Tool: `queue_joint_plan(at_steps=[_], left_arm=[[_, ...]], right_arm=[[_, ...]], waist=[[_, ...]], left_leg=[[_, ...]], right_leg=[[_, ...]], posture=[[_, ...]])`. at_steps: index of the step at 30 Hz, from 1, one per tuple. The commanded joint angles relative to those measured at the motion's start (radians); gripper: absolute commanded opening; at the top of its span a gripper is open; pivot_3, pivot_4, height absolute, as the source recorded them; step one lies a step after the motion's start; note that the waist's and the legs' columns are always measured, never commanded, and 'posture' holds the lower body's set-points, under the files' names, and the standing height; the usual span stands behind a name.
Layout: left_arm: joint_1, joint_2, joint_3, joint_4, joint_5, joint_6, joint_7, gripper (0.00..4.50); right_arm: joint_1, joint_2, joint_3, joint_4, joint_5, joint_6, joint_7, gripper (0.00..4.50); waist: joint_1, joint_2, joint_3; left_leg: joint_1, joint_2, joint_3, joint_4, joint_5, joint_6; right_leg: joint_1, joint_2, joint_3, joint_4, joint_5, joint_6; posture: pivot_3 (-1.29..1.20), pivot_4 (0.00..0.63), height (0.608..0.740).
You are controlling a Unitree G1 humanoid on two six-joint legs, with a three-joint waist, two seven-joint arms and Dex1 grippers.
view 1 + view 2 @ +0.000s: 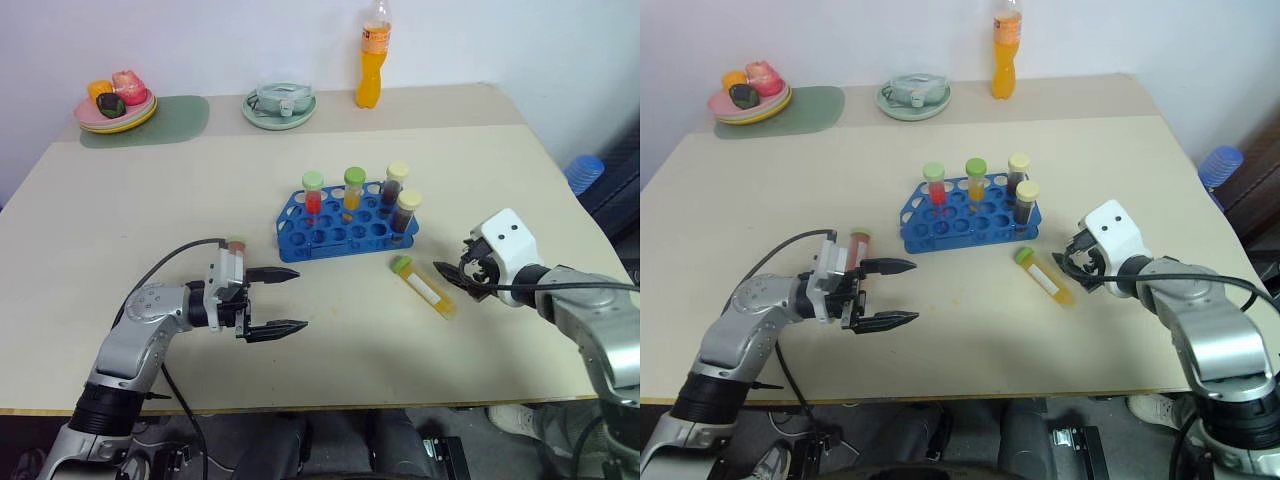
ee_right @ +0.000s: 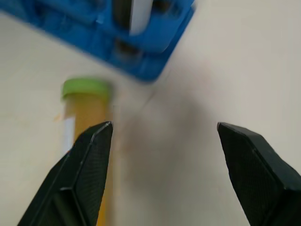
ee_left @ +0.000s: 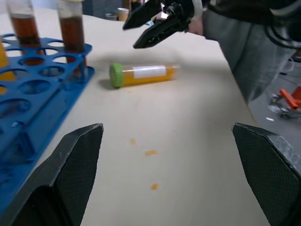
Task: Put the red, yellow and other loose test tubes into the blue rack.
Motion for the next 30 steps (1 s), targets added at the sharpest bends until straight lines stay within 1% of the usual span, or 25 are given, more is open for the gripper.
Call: queue_joint_plan(at_steps=[1, 6, 13, 22, 24, 25, 27, 28, 29, 30], left_arm=[[-0.009, 0.011, 0.012, 0.005, -0.002, -0.026, -0.017, 4.50], [-0.003, 0.017, 0.008, -0.001, -0.002, -0.025, -0.024, 4.50], [0.002, 0.026, 0.011, -0.017, -0.007, -0.018, -0.023, 4.50], [0.035, 0.043, 0.020, -0.054, -0.013, -0.009, -0.006, 4.50], [0.044, 0.045, 0.020, -0.064, -0.015, -0.006, -0.002, 4.50], [0.047, 0.046, 0.020, -0.068, -0.016, -0.005, -0.001, 4.50], [0.051, 0.051, 0.025, -0.072, -0.018, -0.001, 0.003, 4.50], [0.051, 0.052, 0.027, -0.073, -0.019, 0.001, 0.004, 4.50], [0.052, 0.053, 0.028, -0.074, -0.019, 0.002, 0.004, 4.50], [0.052, 0.053, 0.029, -0.075, -0.019, 0.004, 0.005, 4.50]], right_arm=[[-0.083, 0.001, 0.017, -0.046, 0.079, 0.199, 0.013, 3.61], [-0.166, 0.044, 0.025, -0.042, 0.132, 0.329, -0.001, 3.61], [-0.210, 0.072, 0.098, 0.020, 0.156, 0.337, -0.061, 3.61], [-0.291, 0.113, 0.204, 0.157, 0.164, 0.337, -0.124, 3.61], [-0.298, 0.115, 0.221, 0.169, 0.159, 0.337, -0.139, 3.10], [-0.299, 0.114, 0.230, 0.170, 0.157, 0.337, -0.143, 2.75], [-0.293, 0.100, 0.265, 0.157, 0.152, 0.333, -0.146, 1.79], [-0.290, 0.092, 0.277, 0.150, 0.151, 0.330, -0.145, 1.22], [-0.286, 0.080, 0.291, 0.142, 0.152, 0.322, -0.139, 0.85], [-0.279, 0.063, 0.305, 0.132, 0.149, 0.304, -0.134, 0.76]], waist=[[0.001, 0.000, 0.000], [0.002, 0.000, 0.000], [0.000, 0.000, 0.000], [0.000, 0.000, 0.000], [0.000, 0.000, 0.000], [0.000, 0.000, 0.000], [0.000, 0.000, 0.000], [0.000, 0.000, 0.000], [0.000, 0.000, 0.000], [0.000, 0.000, 0.000]], left_leg=[[0.000, 0.000, 0.000, 0.000, 0.000, 0.000], [-0.001, 0.000, 0.000, 0.001, 0.000, 0.001], [-0.001, 0.000, 0.001, 0.000, 0.000, 0.001], [-0.002, 0.000, 0.002, 0.000, 0.000, 0.001], [-0.002, 0.000, 0.002, 0.000, 0.000, 0.001], [-0.002, 0.000, 0.002, 0.000, 0.000, 0.001], [-0.002, 0.000, 0.002, 0.000, 0.000, 0.001], [-0.002, 0.000, 0.002, 0.000, 0.000, 0.001], [-0.002, 0.000, 0.002, 0.000, 0.000, 0.001], [-0.002, 0.000, 0.002, 0.000, 0.000, 0.001]], right_leg=[[0.000, 0.000, 0.000, 0.000, 0.000, 0.000], [-0.001, 0.000, 0.000, 0.000, 0.000, 0.000], [-0.001, 0.000, -0.001, 0.000, 0.000, 0.000], [-0.003, 0.000, 0.000, 0.000, 0.000, 0.000], [-0.003, 0.000, -0.001, 0.000, 0.000, 0.000], [-0.003, 0.000, 0.000, 0.000, 0.000, 0.000], [-0.003, 0.000, 0.000, 0.001, 0.000, 0.000], [-0.003, 0.000, 0.000, 0.001, 0.000, 0.000], [-0.003, 0.000, 0.000, 0.001, 0.000, 0.000], [-0.003, 0.000, 0.000, 0.001, 0.000, 0.000]], posture=[[0.00, 0.150, 0.740], [0.00, 0.150, 0.740], [0.00, 0.150, 0.740], [0.00, 0.150, 0.740], [0.00, 0.150, 0.740], [0.00, 0.150, 0.740], [0.00, 0.150, 0.740], [0.00, 0.150, 0.740], [0.00, 0.150, 0.740], [0.00, 0.150, 0.740]])
